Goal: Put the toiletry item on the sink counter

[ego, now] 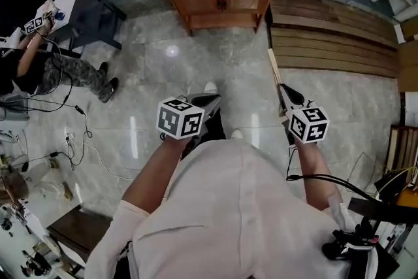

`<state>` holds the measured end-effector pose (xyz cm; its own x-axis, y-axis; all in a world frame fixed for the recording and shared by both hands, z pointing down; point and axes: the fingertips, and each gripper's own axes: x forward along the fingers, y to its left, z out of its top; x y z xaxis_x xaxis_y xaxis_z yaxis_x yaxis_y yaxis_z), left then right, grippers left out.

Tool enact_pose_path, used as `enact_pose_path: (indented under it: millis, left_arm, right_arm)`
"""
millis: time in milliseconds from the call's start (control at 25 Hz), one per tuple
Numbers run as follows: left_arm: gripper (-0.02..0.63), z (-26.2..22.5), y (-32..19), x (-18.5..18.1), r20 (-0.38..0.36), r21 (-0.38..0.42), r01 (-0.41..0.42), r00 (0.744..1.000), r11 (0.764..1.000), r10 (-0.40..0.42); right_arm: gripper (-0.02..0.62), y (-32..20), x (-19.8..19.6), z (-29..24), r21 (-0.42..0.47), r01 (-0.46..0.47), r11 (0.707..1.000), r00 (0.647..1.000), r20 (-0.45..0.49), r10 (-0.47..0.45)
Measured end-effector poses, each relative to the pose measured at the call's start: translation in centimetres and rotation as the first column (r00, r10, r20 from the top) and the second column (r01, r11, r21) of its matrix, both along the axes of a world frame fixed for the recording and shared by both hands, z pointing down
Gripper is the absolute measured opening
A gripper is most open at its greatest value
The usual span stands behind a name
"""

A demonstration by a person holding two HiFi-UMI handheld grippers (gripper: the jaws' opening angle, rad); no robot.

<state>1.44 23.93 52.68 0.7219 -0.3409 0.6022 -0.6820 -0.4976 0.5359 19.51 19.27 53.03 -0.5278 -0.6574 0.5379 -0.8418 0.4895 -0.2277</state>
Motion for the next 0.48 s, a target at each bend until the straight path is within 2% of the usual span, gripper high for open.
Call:
enact_pose_path:
  millis: [240, 480]
  left_arm:
    - [0.006, 0.4, -9.6, -1.3, -0.001, 0.012, -0.071, 0.997, 0.997, 0.071]
    - [0.006, -0.8, -17.2, -3.1, -0.003, 0.031, -0.170, 0.985, 0.985, 0.170]
  right_arm:
    - [0.005, -7.8, -1.5, -0.6, -0.004, -0.036, 0.999, 0.999, -0.024, 0.035]
    - [0.005, -16.9, -3.9, -3.5, 0.057, -0.016, 0.998, 0.998, -0.065, 0.020]
